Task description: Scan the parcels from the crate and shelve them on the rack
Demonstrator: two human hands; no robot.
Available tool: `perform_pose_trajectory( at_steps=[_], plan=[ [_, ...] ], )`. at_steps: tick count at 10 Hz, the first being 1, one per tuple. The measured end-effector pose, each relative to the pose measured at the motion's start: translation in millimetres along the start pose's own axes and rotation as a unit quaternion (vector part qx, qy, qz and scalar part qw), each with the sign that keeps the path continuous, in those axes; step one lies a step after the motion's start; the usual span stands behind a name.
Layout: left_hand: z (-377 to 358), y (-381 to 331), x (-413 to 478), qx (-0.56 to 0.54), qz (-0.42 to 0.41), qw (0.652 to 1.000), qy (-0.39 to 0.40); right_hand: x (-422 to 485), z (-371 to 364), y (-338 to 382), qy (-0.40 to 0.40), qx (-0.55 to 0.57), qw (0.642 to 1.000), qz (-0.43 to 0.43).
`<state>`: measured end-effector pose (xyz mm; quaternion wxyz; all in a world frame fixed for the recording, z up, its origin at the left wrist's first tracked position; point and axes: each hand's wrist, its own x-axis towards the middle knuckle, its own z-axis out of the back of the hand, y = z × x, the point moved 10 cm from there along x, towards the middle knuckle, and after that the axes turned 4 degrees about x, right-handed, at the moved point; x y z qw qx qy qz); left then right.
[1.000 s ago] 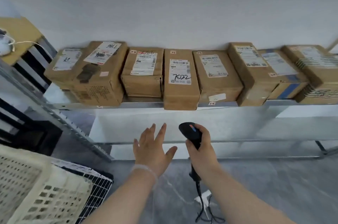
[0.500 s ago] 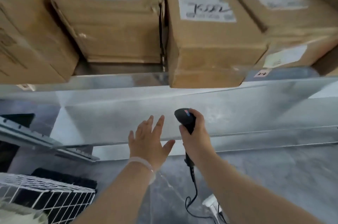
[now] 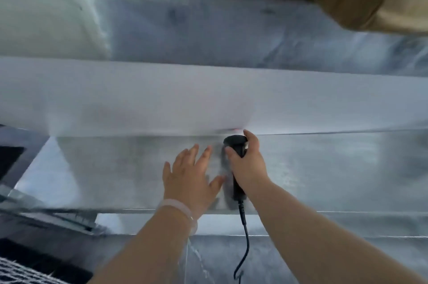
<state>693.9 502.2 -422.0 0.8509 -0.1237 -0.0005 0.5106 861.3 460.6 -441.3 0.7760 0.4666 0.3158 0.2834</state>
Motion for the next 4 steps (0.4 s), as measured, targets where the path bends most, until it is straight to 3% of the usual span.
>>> perform_pose_trajectory(
  at_steps=[4],
  plan=[
    [-4,-2,5,0.011,0.002,1.0,0.013,21,3,-1,0.001,-0.004,1.0,-0.022]
  ],
)
